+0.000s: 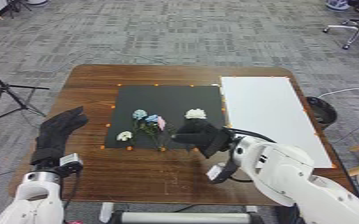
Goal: Arrange flowers
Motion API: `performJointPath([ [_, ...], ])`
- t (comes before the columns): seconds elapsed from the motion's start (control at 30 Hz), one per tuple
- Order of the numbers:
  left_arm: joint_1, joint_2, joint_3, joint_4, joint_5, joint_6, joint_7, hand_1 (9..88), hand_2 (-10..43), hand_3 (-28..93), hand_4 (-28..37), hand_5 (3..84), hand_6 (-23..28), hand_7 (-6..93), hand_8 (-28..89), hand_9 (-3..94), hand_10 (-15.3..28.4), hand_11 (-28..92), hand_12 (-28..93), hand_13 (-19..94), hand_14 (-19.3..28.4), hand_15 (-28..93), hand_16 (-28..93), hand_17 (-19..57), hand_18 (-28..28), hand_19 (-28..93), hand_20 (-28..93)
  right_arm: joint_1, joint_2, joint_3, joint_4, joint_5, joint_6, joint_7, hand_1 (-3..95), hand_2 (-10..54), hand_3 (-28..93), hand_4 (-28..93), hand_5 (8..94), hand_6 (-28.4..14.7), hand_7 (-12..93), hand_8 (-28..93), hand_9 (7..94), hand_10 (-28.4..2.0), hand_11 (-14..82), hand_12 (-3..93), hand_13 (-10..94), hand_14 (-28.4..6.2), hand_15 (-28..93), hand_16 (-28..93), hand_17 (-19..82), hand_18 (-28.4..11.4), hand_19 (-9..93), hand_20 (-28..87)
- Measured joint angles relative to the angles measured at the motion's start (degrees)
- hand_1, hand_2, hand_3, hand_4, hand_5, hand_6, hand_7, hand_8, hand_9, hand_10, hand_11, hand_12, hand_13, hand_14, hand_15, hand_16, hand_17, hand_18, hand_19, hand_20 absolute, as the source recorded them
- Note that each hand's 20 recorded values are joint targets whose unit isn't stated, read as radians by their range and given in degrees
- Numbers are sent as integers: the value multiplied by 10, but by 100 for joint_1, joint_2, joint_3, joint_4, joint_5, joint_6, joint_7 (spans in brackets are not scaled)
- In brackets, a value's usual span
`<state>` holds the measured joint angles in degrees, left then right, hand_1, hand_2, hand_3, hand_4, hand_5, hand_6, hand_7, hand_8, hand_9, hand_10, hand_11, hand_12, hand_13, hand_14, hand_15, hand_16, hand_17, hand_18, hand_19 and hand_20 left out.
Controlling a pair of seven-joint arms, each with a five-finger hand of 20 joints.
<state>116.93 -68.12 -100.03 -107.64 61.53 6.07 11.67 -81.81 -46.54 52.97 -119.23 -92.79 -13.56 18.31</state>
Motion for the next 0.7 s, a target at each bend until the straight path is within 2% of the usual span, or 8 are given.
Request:
performJointPath([
  [0.23,1,-8,1,0,0,1,7,283,36,682,-265,527,11,165,-71,514,143,244,154,409,186,273,13,67,125,114,186,93,-141,-47,96,-3,-42,31,320,214,430,-105,536,-48,49,-61,548,-131,65,74,872,-54,665,301,534,-216,932,632],
  [0.7,-18,-47,35,20,-1,0,17,283,37,681,-266,527,11,164,-71,514,143,244,155,407,186,273,12,67,124,113,185,89,-379,-263,509,-396,-478,61,305,208,455,-110,537,-48,53,-60,551,-132,69,74,872,-44,681,302,541,-222,932,656],
])
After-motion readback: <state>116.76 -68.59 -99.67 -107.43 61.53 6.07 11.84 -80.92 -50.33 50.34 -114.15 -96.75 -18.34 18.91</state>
